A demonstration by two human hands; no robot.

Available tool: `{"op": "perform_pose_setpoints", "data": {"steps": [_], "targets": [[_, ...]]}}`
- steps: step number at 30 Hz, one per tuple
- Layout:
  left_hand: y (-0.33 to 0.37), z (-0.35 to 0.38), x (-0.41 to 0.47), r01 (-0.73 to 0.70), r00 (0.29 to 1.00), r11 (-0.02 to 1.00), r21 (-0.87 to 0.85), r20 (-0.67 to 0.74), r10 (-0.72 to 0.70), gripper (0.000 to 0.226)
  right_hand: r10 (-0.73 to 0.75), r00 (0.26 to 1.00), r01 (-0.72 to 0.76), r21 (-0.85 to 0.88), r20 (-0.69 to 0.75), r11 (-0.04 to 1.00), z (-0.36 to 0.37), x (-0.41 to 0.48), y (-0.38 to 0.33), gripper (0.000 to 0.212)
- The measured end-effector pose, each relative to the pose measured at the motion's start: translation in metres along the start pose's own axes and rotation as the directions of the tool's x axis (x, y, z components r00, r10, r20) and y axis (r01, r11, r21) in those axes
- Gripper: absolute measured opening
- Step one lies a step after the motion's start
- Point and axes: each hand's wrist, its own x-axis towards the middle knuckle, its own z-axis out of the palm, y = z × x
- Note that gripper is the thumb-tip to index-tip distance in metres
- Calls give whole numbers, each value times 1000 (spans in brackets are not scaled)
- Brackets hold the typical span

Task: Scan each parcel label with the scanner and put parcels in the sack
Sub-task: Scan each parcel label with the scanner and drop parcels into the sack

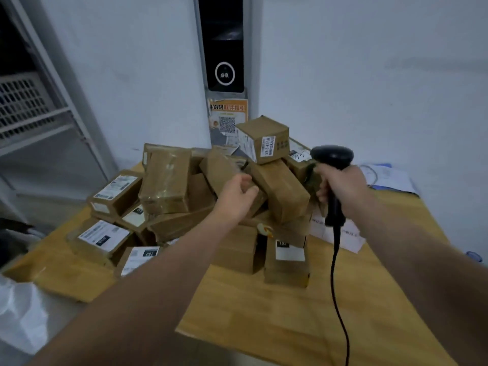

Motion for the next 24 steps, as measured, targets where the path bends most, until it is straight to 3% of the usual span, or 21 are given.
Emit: {"op": "perform_pose_setpoints", "data": {"steps": [4, 9, 15, 19, 24], "targets": [[27, -2, 59, 54, 998, 998, -43, -23, -55, 47, -59, 998, 58, 38, 28, 998, 5, 51, -40, 22], [35, -4, 126, 161, 986, 980, -117, -27, -165, 64, -163, 986, 164, -67, 19, 984, 43, 104, -61, 32], [15, 0, 174, 374, 927, 888, -267, 86, -364, 95, -163, 985, 167, -114, 48, 979, 77, 138, -53, 22], [9, 0, 193, 433, 901, 817, -380, 154, -406, 91, -143, 989, 146, -78, 45, 986, 76, 151, -51, 22], [4, 6, 201, 459, 888, 803, -380, 202, -412, 88, -108, 985, 100, 64, 134, 993, 76, 157, -48, 15]]}}
